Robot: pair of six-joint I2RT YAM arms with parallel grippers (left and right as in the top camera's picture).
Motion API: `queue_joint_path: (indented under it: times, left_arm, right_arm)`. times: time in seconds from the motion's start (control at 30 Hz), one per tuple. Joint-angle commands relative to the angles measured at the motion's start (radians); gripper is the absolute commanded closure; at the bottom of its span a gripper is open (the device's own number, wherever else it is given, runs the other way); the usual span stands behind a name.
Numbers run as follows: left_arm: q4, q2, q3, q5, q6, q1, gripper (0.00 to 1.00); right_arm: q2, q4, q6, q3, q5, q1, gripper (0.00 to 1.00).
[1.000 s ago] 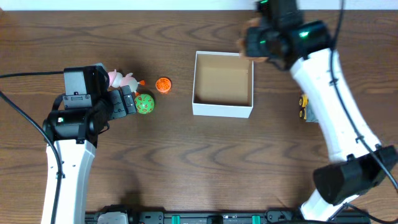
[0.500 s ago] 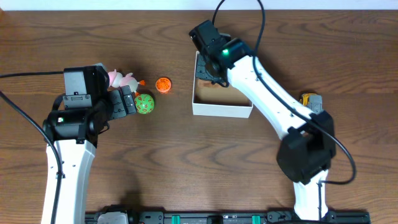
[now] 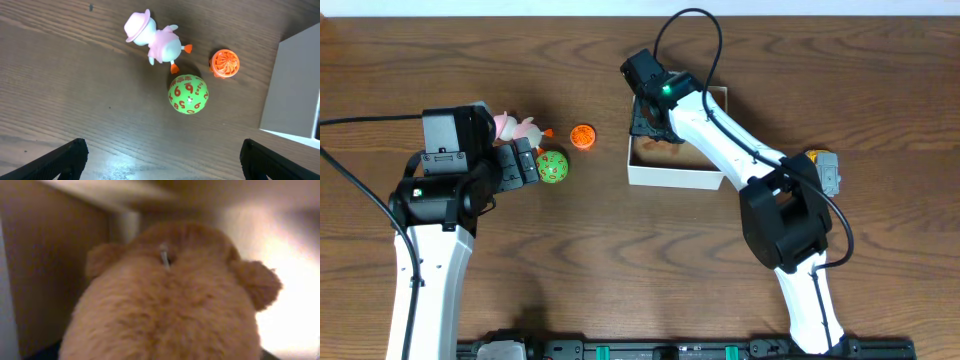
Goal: Pack container
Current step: 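Carry the hamster into the white box and release it, then move the right gripper to the yellow-grey toy truck and grasp it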
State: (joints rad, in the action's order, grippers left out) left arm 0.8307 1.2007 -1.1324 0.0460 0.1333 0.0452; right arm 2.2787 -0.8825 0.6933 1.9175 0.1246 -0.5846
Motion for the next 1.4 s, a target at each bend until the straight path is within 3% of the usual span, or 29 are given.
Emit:
queue_joint_path:
  times: [0.0, 0.53, 0.7, 1.0, 1.13, 1.37]
  left_arm:
    - [0.002, 0.000, -0.024, -0.004, -0.002, 0.005, 0.02]
    - [0.002, 0.000, -0.024, -0.004, -0.002, 0.005, 0.02]
    - [0.002, 0.000, -0.024, -0.004, -0.002, 0.005, 0.02]
    - [0.003, 0.000, -0.024, -0.004, -0.002, 0.005, 0.02]
    - [0.002, 0.000, -0.024, -0.004, -0.002, 0.005, 0.02]
    - [0.002, 0.000, -0.024, -0.004, -0.002, 0.005, 0.02]
  right_arm:
    - [-0.001, 0.010, -0.103, 0.000, 0.006, 0.007, 0.28]
    - [-0.222, -0.035, -0.125, 0.000, 0.010, 0.068, 0.17]
    - [-0.296, -0.133, -0.126, 0.000, 0.121, 0.117, 0.12]
    - [-0.383, -0.437, -0.128, -0.001, 0.135, 0.384, 0.10]
    - [-0.379, -0.532, -0.229, -0.016, 0.132, 0.510, 0.09]
    - [-0.379, -0.521, -0.436, -0.115, 0.021, 0.666, 0.07]
